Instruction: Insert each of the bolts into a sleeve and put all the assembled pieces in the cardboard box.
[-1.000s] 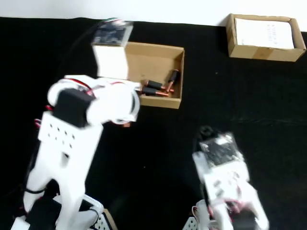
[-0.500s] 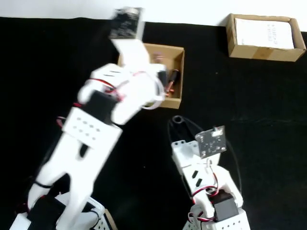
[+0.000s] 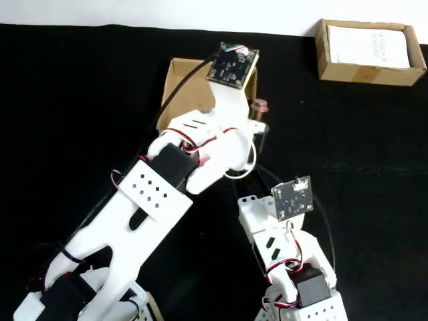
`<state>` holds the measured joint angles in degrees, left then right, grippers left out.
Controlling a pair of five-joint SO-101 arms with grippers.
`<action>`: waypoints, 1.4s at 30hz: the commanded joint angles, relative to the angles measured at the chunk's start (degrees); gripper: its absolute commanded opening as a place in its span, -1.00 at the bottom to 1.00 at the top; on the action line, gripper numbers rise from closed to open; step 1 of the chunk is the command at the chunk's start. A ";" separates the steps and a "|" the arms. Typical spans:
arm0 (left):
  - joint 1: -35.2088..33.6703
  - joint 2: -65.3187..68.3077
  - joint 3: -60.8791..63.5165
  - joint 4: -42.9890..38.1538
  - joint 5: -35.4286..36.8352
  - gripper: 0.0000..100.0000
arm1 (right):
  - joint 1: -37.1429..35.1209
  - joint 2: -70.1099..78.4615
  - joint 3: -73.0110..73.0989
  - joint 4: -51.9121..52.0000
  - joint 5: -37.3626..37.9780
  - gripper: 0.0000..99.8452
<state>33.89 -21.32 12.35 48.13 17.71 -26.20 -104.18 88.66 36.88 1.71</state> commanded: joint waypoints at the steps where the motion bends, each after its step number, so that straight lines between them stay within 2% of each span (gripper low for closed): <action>1: 0.48 -0.57 -0.22 -1.14 0.18 -0.98 | -0.22 -0.84 -0.13 -1.36 -0.44 -0.99; 6: 0.57 -1.10 3.56 -1.14 4.84 -0.98 | 0.84 -0.75 -0.04 -1.89 -0.44 -0.99; 10: 1.10 -4.70 9.80 -1.93 5.36 -0.98 | 3.56 -0.66 -0.04 -3.82 -0.44 -0.99; 18: 5.76 -12.18 22.29 -11.52 5.19 -0.98 | 3.65 -0.66 1.63 -3.82 -0.53 -0.99; 35: 5.93 -14.20 23.69 -12.66 5.01 -0.98 | 3.82 -0.66 1.71 -3.82 -0.53 -0.99; 42: 6.29 -14.55 28.26 -12.57 -3.08 -0.93 | 3.82 -0.66 1.71 -3.82 -0.53 -0.99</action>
<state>39.16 -33.63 39.69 36.26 16.66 -23.30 -104.09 90.77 34.33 1.71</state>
